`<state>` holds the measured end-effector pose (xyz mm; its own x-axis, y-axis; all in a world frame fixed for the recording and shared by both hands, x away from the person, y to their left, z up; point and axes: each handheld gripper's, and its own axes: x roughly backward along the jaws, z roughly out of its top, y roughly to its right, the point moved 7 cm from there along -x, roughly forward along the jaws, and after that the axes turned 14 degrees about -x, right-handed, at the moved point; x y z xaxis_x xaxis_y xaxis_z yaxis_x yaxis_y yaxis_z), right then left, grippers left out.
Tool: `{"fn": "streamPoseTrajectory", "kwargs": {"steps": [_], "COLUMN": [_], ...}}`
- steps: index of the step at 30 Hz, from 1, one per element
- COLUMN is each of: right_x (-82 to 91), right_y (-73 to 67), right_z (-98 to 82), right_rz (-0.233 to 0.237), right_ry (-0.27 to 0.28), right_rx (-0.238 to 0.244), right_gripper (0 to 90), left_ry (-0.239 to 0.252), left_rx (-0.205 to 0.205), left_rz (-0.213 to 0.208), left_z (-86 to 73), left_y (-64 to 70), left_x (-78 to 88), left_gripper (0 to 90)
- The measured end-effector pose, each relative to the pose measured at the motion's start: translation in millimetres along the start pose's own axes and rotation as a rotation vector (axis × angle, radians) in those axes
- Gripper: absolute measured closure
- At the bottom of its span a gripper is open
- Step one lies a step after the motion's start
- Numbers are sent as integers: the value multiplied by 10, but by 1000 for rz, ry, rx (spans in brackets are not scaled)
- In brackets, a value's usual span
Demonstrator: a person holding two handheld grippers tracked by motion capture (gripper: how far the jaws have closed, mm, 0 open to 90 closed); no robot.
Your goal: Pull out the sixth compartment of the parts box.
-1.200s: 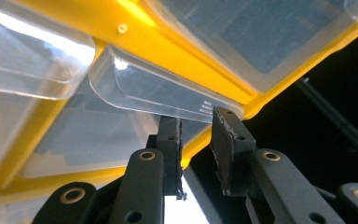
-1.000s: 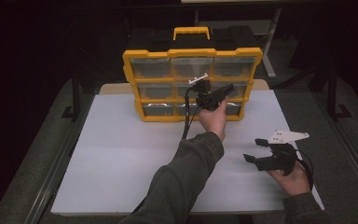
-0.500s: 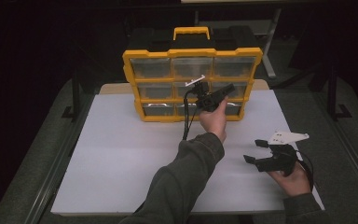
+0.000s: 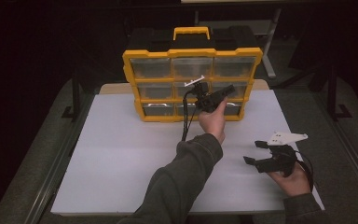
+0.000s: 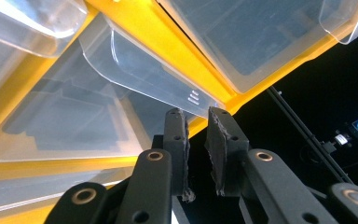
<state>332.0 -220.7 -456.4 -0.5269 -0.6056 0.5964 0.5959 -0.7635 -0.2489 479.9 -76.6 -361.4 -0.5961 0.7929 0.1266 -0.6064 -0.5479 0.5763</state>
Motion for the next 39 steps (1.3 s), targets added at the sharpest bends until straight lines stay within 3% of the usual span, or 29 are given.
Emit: {"fn": "streamPoseTrajectory", "kwargs": {"steps": [39], "right_x": [-23], "right_y": [22], "right_z": [-9], "right_rz": [-10], "right_ry": [-5], "right_rx": [9], "right_gripper": [205], "left_ry": [-29], "left_rx": [-51], "left_rz": [-52], "left_z": [-155], "left_y": [188], "left_x": [230], "left_gripper": [794]}}
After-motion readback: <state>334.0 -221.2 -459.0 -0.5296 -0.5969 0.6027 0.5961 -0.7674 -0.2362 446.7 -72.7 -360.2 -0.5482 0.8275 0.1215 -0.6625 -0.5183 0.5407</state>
